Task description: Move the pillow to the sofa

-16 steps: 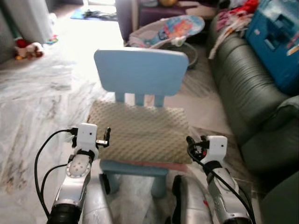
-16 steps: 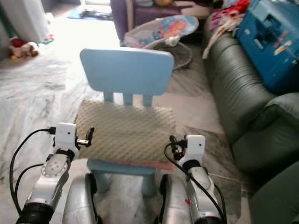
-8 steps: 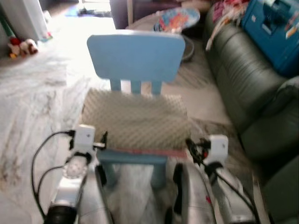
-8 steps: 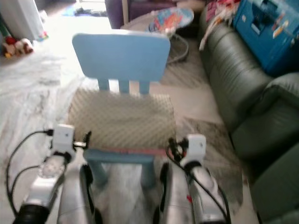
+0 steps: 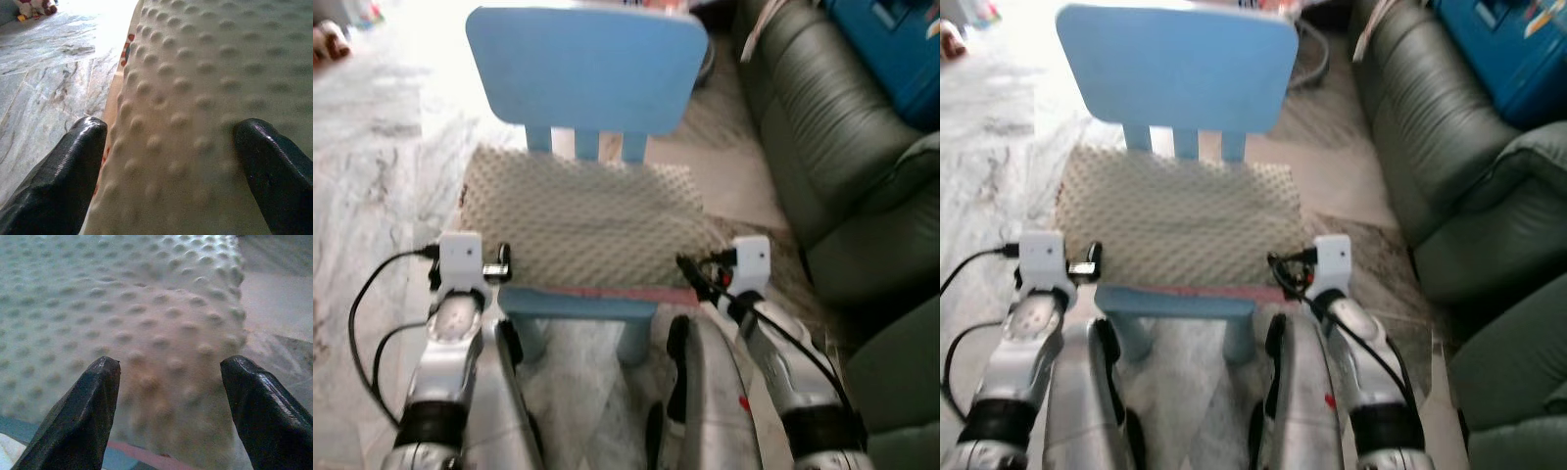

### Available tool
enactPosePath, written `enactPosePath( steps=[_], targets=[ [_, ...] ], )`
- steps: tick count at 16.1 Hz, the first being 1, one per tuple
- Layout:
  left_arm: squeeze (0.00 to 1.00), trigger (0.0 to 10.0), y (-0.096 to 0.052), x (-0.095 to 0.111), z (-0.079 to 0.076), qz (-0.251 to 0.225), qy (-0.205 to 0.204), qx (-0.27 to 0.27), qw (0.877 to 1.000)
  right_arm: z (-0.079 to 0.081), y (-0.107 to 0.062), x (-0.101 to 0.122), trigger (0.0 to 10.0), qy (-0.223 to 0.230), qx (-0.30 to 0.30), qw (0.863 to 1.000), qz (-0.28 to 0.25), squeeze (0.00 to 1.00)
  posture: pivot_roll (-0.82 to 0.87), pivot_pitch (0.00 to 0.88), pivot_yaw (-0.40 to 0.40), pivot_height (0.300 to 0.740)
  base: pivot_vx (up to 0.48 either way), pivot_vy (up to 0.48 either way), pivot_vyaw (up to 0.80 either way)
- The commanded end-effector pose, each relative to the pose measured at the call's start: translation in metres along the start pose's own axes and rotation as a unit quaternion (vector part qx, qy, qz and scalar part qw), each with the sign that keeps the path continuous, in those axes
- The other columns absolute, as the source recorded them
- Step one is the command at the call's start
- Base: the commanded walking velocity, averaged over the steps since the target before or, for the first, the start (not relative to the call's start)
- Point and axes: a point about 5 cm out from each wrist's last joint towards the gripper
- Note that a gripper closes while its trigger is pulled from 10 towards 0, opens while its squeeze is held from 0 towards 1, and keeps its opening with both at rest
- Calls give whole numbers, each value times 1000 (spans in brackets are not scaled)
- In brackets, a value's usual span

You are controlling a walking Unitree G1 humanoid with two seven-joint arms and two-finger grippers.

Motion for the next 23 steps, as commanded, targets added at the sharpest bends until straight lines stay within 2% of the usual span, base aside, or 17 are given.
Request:
enactPosePath(
  steps=[1, 2, 5, 9, 11, 13, 14, 15, 16, 17, 18, 19, 23],
  targets=[
    [1000, 10000, 5, 0, 0, -3, -3, 22, 1000, 2, 3, -8, 10000, -1, 12, 1000, 24, 1000, -3, 211, -108, 456, 0, 0, 0],
    [1000, 10000, 9, 5, -3, -11, -13, 27, 999, 4, 6, -7, 10000, -4, 16, 1000, 26, 1000, -4, 214, -108, 456, 0, 0, 0],
    [1000, 10000, 14, 15, -8, -36, -9, 28, 999, 9, 17, -6, 10000, 4, 30, 999, 30, 1000, 4, 222, -109, 456, 0, 0, 0],
    [1000, 10000, 15, 21, -3, -48, 0, 32, 998, 8, 27, 4, 10000, 1, 21, 1000, 8, 1000, 14, 217, -102, 456, 0, 0, 0],
    [1000, 10000, 19, 18, -1, -32, 8, 29, 999, 6, 31, 5, 10000, 0, 13, 1000, 8, 1000, 14, 214, -96, 456, 0, 0, 0],
    [1000, 10000, 26, 10, -1, 5, 9, 24, 1000, 8, 36, 0, 10000, -6, 13, 1000, 15, 1000, 13, 212, -90, 456, 0, 0, 0],
    [0, 10000, 30, 8, -4, 17, 7, 14, 1000, 10, 39, -4, 10000, -7, 11, 1000, 24, 875, 12, 211, -91, 456, 0, 0, 0],
    [0, 10000, 32, 6, -6, 26, 8, 12, 1000, 11, 42, -7, 10000, -6, 8, 999, 32, 365, 15, 208, -89, 456, 0, 0, 0],
    [0, 10000, 34, 0, -8, 44, 7, 13, 999, 13, 44, -11, 10000, 1, 4, 999, 42, 0, 17, 204, -88, 456, 0, 0, 0],
    [0, 8549, 35, -2, -9, 49, 4, 14, 999, 16, 46, -12, 10000, 4, 5, 999, 44, 0, 17, 204, -88, 456, 0, 0, 0],
    [0, 0, 34, -6, -12, 54, 0, 12, 998, 20, 48, -14, 863, 1, 6, 998, 56, 0, 16, 199, -91, 456, 0, 0, 0],
    [0, 0, 33, -10, -14, 57, -1, 7, 998, 24, 50, -14, 0, 6, 10, 998, 58, 0, 10, 197, -93, 456, 0, 0, 0],
    [0, 0, 32, -22, -14, 74, -3, 11, 997, 28, 54, -14, 0, 14, 16, 998, 55, 0, 13, 188, -102, 456, 0, 0, 0]
  ],
)
Point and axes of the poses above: a point about 5 cm out from each wrist's last joint towards the gripper, its own y axis pointing out of the wrist towards the gripper, its own x axis along the axis of the wrist's last joint, z = x × y, and after that the axes turned 13 degrees about -y, right-handed
